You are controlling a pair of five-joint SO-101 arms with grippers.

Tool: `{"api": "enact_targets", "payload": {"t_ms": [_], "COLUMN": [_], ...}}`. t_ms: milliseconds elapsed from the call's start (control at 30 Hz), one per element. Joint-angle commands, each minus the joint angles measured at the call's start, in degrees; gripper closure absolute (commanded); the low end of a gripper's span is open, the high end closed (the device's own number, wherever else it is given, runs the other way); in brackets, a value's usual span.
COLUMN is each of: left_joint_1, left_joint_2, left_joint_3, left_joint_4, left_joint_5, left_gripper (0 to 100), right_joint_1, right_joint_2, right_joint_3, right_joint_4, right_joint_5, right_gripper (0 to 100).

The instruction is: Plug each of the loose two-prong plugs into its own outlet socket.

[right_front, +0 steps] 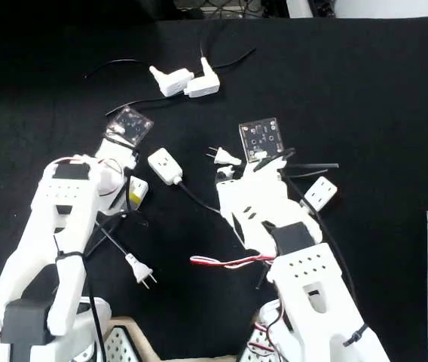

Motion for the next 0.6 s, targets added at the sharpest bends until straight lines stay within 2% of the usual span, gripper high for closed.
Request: {"api": "enact_targets", "payload": {"t_ms": [0, 133, 233, 367, 567], "left_joint_1": [0.7, 1.0, 1.1, 2.5, 12.4], "left_joint_2": [2.8, 9.9, 13.4, 12.5, 4.9], "left_joint_3": [0.7, 2.0, 0.3, -0.7, 3.5], "left_joint_4": [-8.7, -15.9, -16.7, -13.6, -6.6], "left_joint_5": [3.3, 5.9, 6.2, 6.2, 6.3], "left_gripper": [72, 73, 81, 92, 93], "right_joint_1": [0.6, 0.6, 0.6, 0.7, 0.8], "right_joint_2": [-0.7, -0.7, -0.7, -0.7, -0.7], "right_joint_3": [-0.4, -0.4, -0.4, -0.4, -0.4], "right_joint_4": [-0.7, -0.7, -0.7, -0.7, -0.7], "right_joint_5": [0.2, 0.2, 0.2, 0.3, 0.3], "right_gripper": [98.5, 98.5, 98.5, 98.5, 98.5]}}
